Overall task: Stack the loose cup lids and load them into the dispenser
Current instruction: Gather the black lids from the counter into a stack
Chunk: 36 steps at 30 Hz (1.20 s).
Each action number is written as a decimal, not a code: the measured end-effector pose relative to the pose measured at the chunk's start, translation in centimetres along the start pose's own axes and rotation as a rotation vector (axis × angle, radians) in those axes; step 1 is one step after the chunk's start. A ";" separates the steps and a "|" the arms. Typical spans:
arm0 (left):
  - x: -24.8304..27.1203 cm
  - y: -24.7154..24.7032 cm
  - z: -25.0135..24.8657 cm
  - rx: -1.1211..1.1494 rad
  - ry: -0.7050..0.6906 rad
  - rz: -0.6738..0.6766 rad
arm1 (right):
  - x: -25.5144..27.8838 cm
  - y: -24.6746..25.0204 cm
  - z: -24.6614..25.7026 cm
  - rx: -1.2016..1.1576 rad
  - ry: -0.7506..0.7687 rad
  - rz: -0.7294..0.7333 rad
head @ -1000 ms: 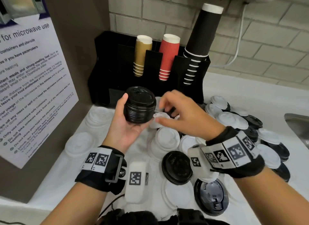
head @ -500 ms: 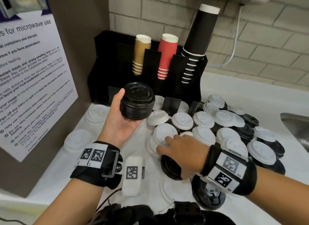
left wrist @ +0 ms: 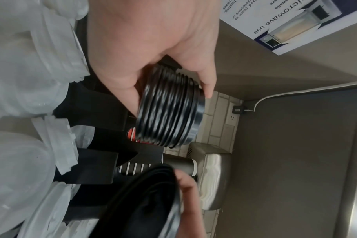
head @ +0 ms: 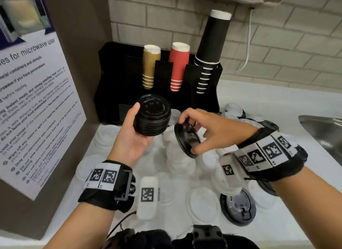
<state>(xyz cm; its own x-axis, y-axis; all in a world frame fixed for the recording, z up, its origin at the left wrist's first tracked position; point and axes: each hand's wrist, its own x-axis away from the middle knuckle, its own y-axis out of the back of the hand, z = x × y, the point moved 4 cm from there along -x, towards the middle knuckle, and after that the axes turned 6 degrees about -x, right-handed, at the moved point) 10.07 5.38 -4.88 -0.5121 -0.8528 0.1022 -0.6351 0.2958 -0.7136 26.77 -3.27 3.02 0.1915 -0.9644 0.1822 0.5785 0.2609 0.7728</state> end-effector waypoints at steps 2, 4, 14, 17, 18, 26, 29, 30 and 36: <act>-0.1 0.1 -0.3 -0.028 0.001 0.007 | -0.1 1.4 0.0 -0.100 0.039 -0.199; -0.3 0.0 -0.3 -0.061 0.000 0.002 | -0.2 1.7 0.2 -0.233 0.100 -0.343; -0.1 -0.5 0.4 -0.254 0.007 0.200 | -2.4 -0.5 2.3 -0.219 0.144 -0.568; -0.1 -0.2 0.5 -0.267 0.038 0.204 | -2.9 -0.5 2.9 -0.178 0.134 -0.537; -0.1 -0.1 0.6 -0.260 0.050 0.201 | -3.0 -0.6 3.1 -0.169 0.132 -0.532; -0.3 0.1 0.6 -0.226 0.099 0.203 | -3.1 -0.9 3.4 -0.120 0.138 -0.509; -0.1 0.1 0.5 -0.216 0.089 0.237 | -3.0 -0.9 3.6 -0.094 0.156 -0.492; -0.1 0.1 0.5 -0.211 0.080 0.242 | -2.8 -1.0 3.6 -0.091 0.167 -0.483; -0.5 0.6 0.1 -0.171 0.005 0.223 | 0.5 0.7 2.1 -0.065 0.127 -0.524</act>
<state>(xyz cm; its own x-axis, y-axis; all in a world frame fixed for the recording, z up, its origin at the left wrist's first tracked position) 9.95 5.98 -5.44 -0.6529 -0.7564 -0.0406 -0.5946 0.5450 -0.5911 25.63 -3.64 4.92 -0.0439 -0.9542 -0.2959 0.6696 -0.2479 0.7001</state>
